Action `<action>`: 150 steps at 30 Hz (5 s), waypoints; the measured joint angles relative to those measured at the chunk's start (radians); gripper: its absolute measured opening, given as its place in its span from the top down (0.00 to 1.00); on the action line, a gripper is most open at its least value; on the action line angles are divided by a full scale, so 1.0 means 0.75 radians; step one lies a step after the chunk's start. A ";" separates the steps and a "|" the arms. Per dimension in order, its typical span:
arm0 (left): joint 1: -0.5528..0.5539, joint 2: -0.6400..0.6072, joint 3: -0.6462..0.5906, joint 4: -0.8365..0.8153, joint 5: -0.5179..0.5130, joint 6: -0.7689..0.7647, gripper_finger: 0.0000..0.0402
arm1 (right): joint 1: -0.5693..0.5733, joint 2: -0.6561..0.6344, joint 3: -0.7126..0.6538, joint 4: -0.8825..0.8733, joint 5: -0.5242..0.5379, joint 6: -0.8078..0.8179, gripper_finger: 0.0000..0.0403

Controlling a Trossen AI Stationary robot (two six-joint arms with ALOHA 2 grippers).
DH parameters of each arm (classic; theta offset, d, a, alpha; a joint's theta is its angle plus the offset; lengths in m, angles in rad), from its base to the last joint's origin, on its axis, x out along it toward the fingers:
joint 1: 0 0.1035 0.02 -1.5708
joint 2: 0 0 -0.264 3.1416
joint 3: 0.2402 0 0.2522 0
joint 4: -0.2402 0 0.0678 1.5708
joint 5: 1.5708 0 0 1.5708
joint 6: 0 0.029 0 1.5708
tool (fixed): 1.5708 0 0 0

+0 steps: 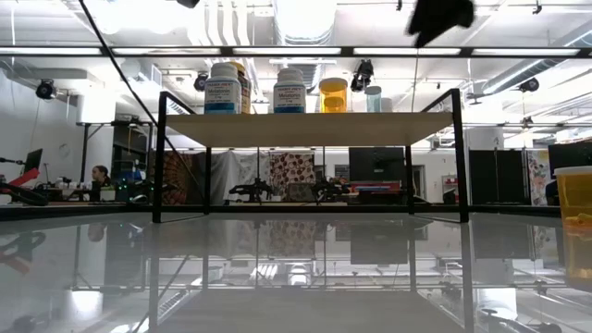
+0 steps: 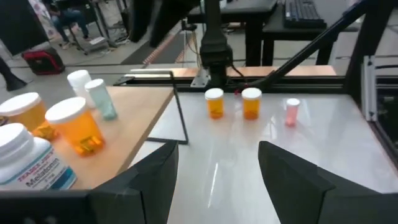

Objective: Pick and place medicine bottles onto shelf by color
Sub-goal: Put the orange pill bottle on the shelf

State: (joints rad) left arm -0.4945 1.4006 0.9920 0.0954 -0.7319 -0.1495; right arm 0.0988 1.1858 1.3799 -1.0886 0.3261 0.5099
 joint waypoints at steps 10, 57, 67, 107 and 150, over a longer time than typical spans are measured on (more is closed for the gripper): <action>-0.005 -0.002 0.005 0.006 0.000 0.056 0.49 | 0.260 0.001 -0.077 -0.366 -0.297 0.645 0.49; -0.015 -0.018 0.004 0.000 -0.003 0.251 0.49 | 0.295 0.002 -0.850 -0.008 -0.229 0.903 0.38; -0.016 -0.018 0.004 0.000 -0.003 0.251 0.49 | 0.298 0.002 -0.852 0.097 -0.236 0.881 0.38; -0.014 -0.066 0.006 0.148 -0.009 0.440 0.49 | 0.315 0.141 0.134 -0.247 -0.216 0.122 0.50; -0.014 -0.076 0.022 0.149 -0.009 0.466 0.49 | -0.322 0.391 0.484 -0.428 -0.223 -0.732 0.45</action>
State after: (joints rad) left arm -0.5049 1.3436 1.0084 0.2073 -0.7387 0.1997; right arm -0.1425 1.4791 1.7432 -1.4093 0.1585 -0.0395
